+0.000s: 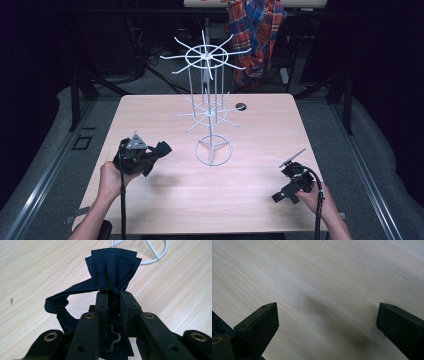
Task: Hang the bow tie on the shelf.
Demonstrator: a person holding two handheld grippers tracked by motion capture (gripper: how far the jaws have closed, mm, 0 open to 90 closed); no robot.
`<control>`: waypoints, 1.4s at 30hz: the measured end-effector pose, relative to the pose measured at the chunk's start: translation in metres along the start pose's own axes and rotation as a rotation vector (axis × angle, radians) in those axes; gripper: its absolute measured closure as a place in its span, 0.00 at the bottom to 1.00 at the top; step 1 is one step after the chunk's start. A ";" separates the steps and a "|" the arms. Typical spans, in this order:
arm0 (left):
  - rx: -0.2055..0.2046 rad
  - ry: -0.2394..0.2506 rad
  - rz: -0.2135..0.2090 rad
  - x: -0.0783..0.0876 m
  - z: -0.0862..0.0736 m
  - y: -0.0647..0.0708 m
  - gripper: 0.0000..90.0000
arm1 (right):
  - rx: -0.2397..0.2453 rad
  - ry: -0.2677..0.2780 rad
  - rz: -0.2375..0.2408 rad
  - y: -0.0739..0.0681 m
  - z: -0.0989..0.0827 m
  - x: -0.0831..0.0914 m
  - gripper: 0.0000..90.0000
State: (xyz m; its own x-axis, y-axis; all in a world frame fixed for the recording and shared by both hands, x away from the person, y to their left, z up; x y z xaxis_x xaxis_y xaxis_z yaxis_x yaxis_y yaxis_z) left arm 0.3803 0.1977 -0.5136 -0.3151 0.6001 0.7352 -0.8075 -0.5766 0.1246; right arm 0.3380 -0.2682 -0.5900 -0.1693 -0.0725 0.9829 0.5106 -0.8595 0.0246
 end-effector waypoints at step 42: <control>-0.206 0.181 -0.059 0.008 0.053 0.006 0.86 | -0.002 -0.011 0.000 0.001 -0.003 0.000 0.04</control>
State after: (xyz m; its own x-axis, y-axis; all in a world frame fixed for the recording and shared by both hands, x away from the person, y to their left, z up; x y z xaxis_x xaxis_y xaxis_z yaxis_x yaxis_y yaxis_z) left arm 0.3992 0.1691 -0.4715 -0.3336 0.7291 0.5976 -0.9056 -0.4240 0.0117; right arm 0.3360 -0.2707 -0.5906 -0.1606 -0.0669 0.9848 0.5089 -0.8605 0.0246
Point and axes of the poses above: each handheld gripper's, and its own axes: x roughly backward along the jaws, z roughly out of its top, y roughly to its right, the point moved 5 cm from there along -x, roughly forward along the jaws, and after that the axes turned 15 degrees about -z, right-handed, at the moved point
